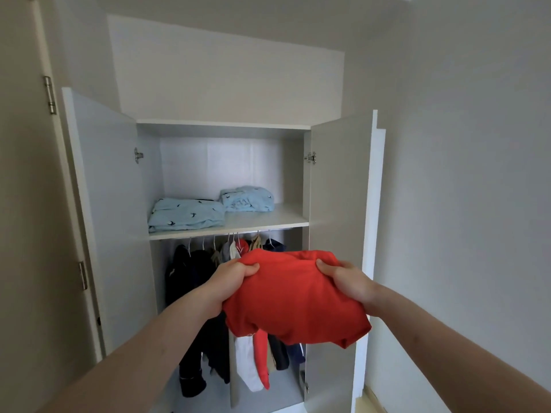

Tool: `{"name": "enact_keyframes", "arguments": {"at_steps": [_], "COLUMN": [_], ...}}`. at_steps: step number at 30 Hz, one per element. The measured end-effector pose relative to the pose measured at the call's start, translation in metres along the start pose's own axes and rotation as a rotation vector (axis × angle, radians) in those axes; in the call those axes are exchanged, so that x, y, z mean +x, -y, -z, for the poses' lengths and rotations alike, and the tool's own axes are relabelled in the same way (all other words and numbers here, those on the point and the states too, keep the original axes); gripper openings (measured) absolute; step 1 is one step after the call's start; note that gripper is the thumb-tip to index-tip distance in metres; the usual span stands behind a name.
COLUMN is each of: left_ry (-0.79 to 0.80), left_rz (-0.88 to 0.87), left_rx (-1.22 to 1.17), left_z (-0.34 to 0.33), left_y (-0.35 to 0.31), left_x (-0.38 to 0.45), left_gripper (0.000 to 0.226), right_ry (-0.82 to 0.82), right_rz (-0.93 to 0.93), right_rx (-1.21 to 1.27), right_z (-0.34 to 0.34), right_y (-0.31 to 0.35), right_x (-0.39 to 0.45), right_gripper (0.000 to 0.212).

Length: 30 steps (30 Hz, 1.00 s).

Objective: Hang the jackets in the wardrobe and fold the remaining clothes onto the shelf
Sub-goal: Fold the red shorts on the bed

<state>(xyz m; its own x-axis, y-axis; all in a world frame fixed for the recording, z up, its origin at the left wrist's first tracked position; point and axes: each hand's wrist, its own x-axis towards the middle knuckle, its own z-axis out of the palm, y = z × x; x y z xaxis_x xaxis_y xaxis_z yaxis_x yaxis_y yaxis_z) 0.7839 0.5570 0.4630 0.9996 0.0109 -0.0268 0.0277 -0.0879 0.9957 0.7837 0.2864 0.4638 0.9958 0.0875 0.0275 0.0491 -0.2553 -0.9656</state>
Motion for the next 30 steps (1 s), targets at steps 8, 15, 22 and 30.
{"name": "enact_keyframes", "arguments": {"at_steps": [8, 15, 22, 30], "left_ry": [-0.012, -0.056, -0.131, -0.147], "left_rz": [0.000, 0.011, -0.017, 0.010], "left_rx": [0.000, 0.013, 0.034, 0.035], "left_z": [0.026, 0.033, 0.031, 0.038], "left_y": [-0.001, -0.007, -0.026, -0.030], "left_x": [0.115, 0.236, 0.367, 0.467], "left_gripper": [0.028, 0.029, 0.028, 0.043], "right_ry": [-0.007, 0.031, 0.075, 0.106], "right_rz": [0.007, 0.006, 0.064, 0.058], "right_rx": [0.018, 0.029, 0.028, -0.020], "right_z": [-0.017, -0.016, 0.000, 0.003], "right_y": [0.004, -0.002, 0.006, 0.014], "right_x": [0.122, 0.262, 0.406, 0.508], "right_gripper": [0.027, 0.026, 0.031, 0.028]}}
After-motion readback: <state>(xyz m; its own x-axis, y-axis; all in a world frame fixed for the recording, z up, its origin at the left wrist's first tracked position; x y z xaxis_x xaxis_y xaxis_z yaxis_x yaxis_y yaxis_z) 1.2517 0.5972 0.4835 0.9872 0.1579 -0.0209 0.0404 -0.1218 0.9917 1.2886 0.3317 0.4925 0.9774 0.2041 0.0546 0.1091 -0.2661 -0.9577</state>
